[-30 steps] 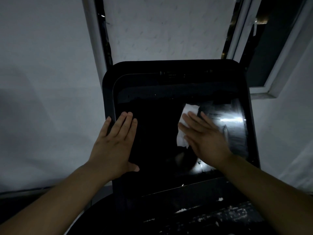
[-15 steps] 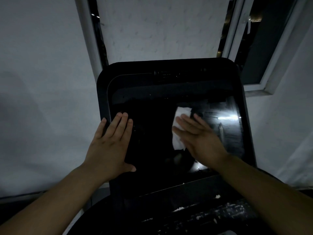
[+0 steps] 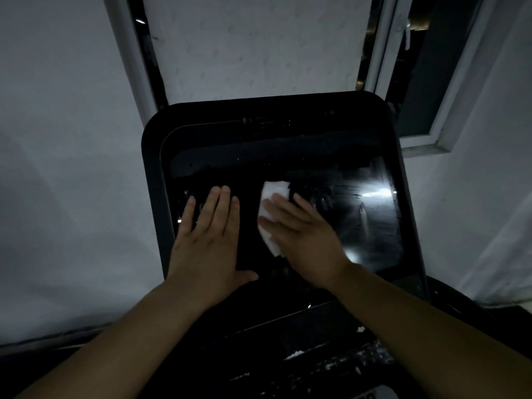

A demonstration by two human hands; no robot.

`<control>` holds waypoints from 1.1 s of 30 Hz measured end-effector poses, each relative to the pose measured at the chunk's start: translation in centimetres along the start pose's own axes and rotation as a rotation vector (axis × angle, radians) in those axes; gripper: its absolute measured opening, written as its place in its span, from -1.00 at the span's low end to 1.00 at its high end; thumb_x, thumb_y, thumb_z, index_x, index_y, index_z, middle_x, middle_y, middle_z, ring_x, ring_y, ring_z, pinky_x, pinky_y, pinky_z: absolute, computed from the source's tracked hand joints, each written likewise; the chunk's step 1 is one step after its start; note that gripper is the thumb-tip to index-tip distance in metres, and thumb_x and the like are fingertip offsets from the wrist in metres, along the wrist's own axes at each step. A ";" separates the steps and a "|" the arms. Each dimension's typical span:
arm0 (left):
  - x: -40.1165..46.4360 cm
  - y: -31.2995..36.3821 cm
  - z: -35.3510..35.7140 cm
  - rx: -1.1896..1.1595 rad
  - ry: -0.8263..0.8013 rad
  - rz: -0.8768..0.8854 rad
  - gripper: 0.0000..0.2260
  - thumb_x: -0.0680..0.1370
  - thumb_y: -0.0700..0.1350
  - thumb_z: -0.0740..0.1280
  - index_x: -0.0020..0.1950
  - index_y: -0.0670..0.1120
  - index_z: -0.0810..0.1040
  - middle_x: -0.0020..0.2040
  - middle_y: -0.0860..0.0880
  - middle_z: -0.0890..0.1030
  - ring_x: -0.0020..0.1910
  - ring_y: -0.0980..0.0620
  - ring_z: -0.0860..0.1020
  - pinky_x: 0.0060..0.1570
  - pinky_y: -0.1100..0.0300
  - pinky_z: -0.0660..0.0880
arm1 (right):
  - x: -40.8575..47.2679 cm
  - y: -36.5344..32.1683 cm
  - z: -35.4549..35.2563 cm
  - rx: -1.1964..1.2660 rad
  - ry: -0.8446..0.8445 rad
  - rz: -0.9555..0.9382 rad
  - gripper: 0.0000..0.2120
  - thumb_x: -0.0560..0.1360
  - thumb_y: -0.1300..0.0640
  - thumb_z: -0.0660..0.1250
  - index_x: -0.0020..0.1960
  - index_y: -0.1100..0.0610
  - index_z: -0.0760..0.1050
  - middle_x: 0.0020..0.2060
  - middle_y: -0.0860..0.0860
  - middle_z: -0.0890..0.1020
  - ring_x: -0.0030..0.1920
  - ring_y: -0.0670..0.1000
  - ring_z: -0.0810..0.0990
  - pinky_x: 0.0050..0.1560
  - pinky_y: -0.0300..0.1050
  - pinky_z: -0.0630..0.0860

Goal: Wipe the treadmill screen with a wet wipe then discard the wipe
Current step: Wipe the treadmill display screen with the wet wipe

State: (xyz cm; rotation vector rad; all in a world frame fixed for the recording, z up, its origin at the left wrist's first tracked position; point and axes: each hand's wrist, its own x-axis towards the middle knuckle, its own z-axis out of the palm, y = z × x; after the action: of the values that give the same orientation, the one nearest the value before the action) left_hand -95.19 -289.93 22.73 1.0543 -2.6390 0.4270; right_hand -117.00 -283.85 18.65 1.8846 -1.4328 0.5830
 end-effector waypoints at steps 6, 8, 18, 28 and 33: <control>1.1 1.3 0.2 0.050 -0.063 -0.010 0.18 0.43 0.51 0.23 0.57 -0.17 -0.45 0.59 -0.19 -0.46 0.55 -0.12 -0.48 0.53 -0.21 -0.37 | -1.1 4.7 -1.5 -0.042 0.025 0.277 -0.62 0.62 0.13 0.21 0.37 0.19 0.55 0.43 0.17 0.52 0.49 0.18 0.43 0.54 0.19 0.22; 1.1 1.3 0.5 0.054 -0.058 -0.015 0.19 0.43 0.51 0.24 0.57 -0.17 -0.46 0.59 -0.19 -0.46 0.56 -0.12 -0.48 0.53 -0.21 -0.37 | -0.3 3.7 -1.2 -0.030 0.050 0.308 -0.62 0.61 0.16 0.20 0.37 0.21 0.56 0.42 0.18 0.53 0.49 0.20 0.43 0.53 0.23 0.26; 1.0 1.2 0.4 0.029 -0.072 -0.008 0.20 0.42 0.51 0.24 0.58 -0.16 -0.44 0.59 -0.17 -0.47 0.56 -0.11 -0.48 0.53 -0.20 -0.37 | 1.4 1.2 0.3 0.013 0.000 0.093 -0.56 0.52 0.31 0.35 0.39 0.14 0.54 0.50 0.09 0.46 0.56 0.09 0.33 0.59 0.17 0.17; 1.1 1.1 0.7 0.026 -0.059 -0.010 0.20 0.41 0.50 0.26 0.58 -0.15 -0.43 0.60 -0.16 -0.46 0.56 -0.10 -0.47 0.55 -0.20 -0.33 | 0.7 0.4 -0.8 0.053 -0.056 0.116 -0.62 0.58 0.20 0.20 0.36 0.16 0.55 0.48 0.13 0.48 0.55 0.15 0.35 0.57 0.20 0.20; 1.0 1.2 0.6 0.014 -0.058 -0.008 0.21 0.40 0.52 0.26 0.59 -0.15 -0.43 0.60 -0.16 -0.45 0.57 -0.09 -0.45 0.54 -0.19 -0.35 | -0.7 -1.3 -0.5 0.086 -0.071 -0.004 -0.62 0.61 0.16 0.24 0.40 0.10 0.52 0.52 0.06 0.43 0.58 0.06 0.29 0.59 0.17 0.16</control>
State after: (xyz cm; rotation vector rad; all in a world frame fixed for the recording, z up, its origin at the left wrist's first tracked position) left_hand -96.77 -289.95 22.32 1.0970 -2.6850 0.4205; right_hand -115.90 -282.87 18.15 1.9930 -1.4701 0.5901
